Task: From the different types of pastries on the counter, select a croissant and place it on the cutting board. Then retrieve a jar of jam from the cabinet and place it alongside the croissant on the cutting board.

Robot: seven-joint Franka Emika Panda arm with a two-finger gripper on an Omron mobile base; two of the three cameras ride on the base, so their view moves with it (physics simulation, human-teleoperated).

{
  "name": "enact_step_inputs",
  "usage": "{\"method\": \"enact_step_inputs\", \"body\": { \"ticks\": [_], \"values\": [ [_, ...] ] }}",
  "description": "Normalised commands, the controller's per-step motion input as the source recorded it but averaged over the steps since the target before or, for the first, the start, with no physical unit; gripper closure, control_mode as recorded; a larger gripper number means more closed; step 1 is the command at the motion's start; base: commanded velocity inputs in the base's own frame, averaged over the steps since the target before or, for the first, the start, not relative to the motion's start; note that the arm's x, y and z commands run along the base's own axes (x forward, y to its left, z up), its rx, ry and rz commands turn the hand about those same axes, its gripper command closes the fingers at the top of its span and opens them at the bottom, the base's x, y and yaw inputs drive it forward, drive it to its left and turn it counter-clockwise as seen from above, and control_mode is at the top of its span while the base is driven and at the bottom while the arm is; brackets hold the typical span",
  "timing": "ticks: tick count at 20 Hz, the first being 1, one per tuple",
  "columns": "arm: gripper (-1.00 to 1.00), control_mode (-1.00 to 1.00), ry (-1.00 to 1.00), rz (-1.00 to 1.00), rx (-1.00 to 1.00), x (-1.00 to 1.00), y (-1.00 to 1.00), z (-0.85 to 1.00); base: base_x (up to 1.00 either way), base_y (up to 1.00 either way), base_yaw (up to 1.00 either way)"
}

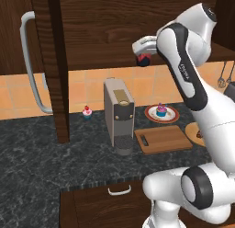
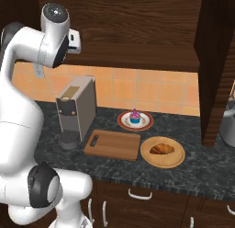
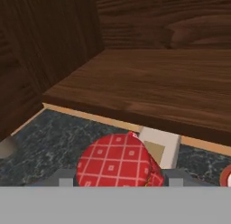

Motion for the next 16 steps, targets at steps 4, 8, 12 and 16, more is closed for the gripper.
{"method": "enact_step_inputs", "body": {
  "ticks": [4, 8, 12, 16],
  "values": [
    [1.0, -1.0, 0.01, 0.03, 0.0, -0.5, -0.43, 0.13, 0.0, 0.0, 0.0],
    [1.0, -1.0, 0.01, 0.03, 0.0, -0.5, -0.55, 0.02, 0.0, 0.0, 0.0],
    [1.0, -1.0, 0.0, 0.01, 0.0, -0.6, -0.56, 0.0, 0.0, 0.0, 0.0],
    [1.0, -1.0, 0.0, -0.04, 0.0, -0.61, -0.15, -0.14, 0.0, 0.0, 0.0]
  ]
}}
